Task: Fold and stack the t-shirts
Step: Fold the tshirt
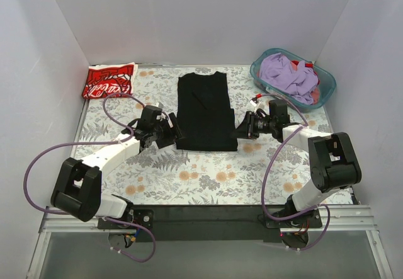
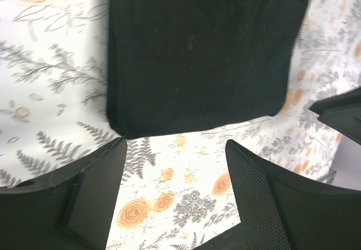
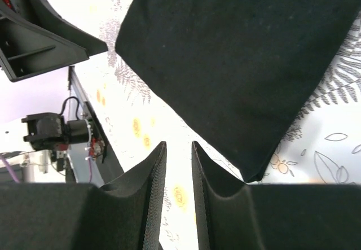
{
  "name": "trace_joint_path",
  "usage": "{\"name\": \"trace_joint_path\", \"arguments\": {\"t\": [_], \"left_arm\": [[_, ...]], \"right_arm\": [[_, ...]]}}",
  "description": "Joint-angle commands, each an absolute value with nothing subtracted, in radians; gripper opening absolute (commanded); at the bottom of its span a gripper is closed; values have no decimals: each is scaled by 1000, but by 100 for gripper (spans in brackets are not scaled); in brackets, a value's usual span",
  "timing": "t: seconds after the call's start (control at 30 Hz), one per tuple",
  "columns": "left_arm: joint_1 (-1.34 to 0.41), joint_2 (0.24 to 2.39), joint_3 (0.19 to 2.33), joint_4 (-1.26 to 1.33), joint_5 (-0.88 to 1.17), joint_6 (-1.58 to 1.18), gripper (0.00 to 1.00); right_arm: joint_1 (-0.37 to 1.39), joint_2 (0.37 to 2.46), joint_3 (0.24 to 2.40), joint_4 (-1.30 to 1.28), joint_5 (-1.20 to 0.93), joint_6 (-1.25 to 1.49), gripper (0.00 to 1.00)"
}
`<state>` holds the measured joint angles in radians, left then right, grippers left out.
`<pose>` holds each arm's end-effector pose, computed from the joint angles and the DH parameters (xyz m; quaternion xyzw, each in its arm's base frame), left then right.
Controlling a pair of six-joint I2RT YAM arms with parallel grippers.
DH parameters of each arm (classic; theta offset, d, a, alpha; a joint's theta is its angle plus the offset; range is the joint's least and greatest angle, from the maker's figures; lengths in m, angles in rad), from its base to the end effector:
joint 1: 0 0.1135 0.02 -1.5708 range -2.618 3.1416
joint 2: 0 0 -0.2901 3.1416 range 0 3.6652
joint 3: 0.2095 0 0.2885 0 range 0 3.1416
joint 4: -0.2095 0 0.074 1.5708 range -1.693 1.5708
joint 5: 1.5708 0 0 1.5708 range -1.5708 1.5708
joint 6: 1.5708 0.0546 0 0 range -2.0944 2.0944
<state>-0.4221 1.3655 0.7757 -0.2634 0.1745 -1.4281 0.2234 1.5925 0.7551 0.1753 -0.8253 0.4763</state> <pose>0.2814 -0.1368 0.1942 -0.4228 0.8320 -0.3285 0.1453 0.3298 0.1161 0.1658 -0.0708 0.8387 0.4763 0.2542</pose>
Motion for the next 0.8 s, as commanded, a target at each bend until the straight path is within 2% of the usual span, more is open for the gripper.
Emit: {"name": "trace_joint_path", "arguments": {"t": [0.0,0.3,0.53,0.77], "left_arm": [[-420,1364,791,-138,271,-1454,67],[-423,1526,828,-84,348,-1492,53],[-417,1560,703,-133,220,-1560,50],[-377,1511,653,-187,236,-1598,51]], "right_arm": [[222,1580,746,294,-882,538,30],[239,1689,723,393,-908,598,30],[198,1836,663,403,-890,569,29],[149,1836,630,410,-905,577,28]]}}
